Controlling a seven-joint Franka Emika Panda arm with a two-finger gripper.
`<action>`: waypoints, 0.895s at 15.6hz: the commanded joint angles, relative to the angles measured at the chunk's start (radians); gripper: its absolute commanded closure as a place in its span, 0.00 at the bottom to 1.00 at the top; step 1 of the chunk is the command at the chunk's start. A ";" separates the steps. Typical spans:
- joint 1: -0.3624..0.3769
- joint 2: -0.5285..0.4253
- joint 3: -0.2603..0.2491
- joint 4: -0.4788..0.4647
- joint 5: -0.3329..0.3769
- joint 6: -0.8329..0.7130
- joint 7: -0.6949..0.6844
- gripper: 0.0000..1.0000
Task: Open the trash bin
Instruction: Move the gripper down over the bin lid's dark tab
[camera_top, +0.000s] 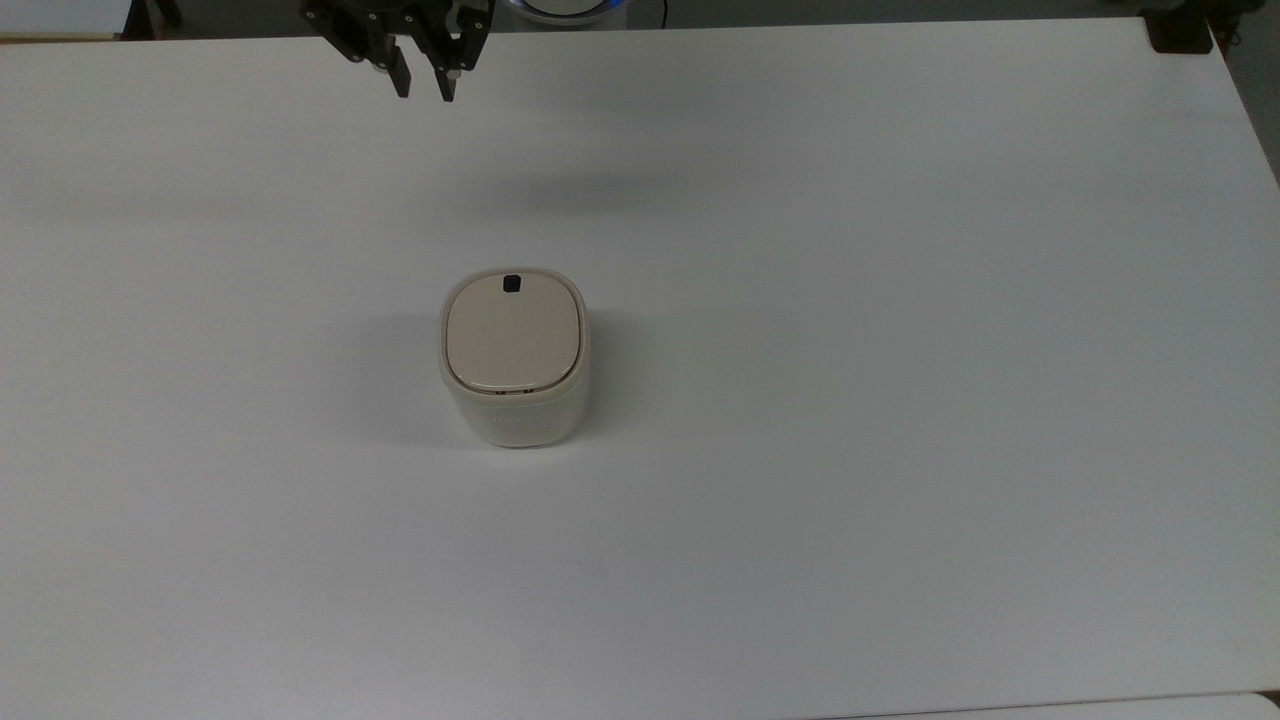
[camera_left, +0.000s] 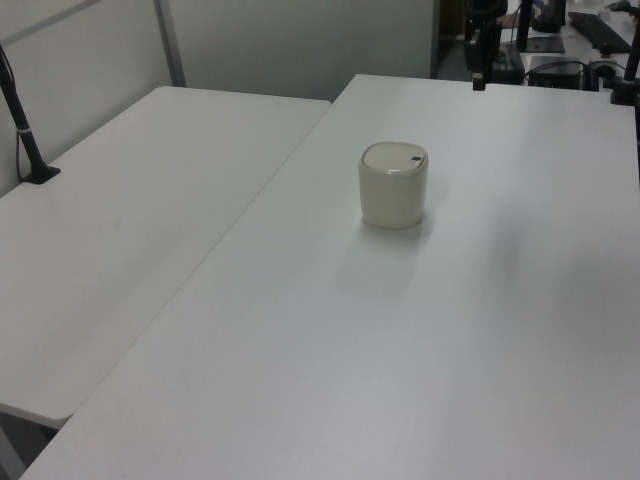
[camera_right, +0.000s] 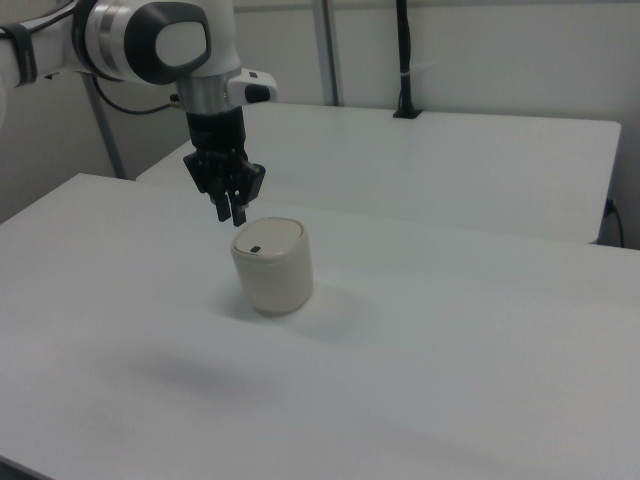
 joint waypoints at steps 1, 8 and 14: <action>0.046 0.017 -0.006 -0.011 0.019 0.130 -0.048 1.00; 0.118 0.126 -0.006 -0.010 0.015 0.324 -0.048 1.00; 0.121 0.197 -0.008 -0.011 0.005 0.367 -0.091 1.00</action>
